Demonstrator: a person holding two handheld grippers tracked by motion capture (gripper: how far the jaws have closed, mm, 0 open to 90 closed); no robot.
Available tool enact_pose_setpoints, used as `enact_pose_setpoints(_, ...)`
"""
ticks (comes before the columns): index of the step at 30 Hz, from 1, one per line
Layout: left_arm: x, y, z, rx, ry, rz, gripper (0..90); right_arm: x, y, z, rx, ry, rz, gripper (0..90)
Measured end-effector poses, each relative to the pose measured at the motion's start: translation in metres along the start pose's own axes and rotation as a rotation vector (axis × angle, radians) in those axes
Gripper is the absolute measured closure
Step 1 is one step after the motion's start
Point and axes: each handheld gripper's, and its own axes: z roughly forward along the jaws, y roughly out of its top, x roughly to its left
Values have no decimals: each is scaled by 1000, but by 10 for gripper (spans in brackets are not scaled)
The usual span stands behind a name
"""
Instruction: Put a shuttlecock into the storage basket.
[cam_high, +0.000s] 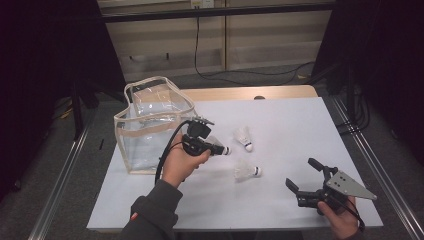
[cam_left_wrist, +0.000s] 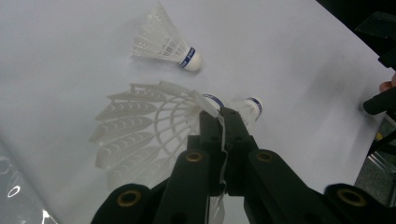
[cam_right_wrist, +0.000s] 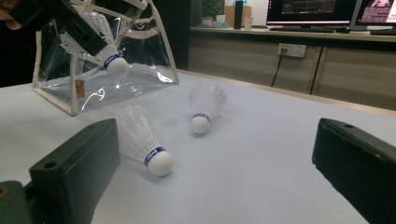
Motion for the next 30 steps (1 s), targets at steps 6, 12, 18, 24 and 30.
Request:
enact_pose_setpoints(6, -2, 8, -4, 17, 13, 15, 896, 0, 0, 0, 2, 1, -1, 7)
enact_pose_setpoints(12, 1, 12, -7, 25, 15, 12, 896, 0, 0, 0, 1, 1, 0, 7)
enact_pose_setpoints(18, 0, 16, -10, 32, 33, 15, 897, 0, 0, 0, 0, 1, 1, 7)
enact_pose_setpoints(24, 4, 23, -15, 32, 23, -5, 897, 0, 0, 0, -1, 2, 2, 7)
enact_pose_setpoints(30, 4, 31, -22, 45, 30, -1, 897, 0, 0, 0, 0, -2, 4, 7)
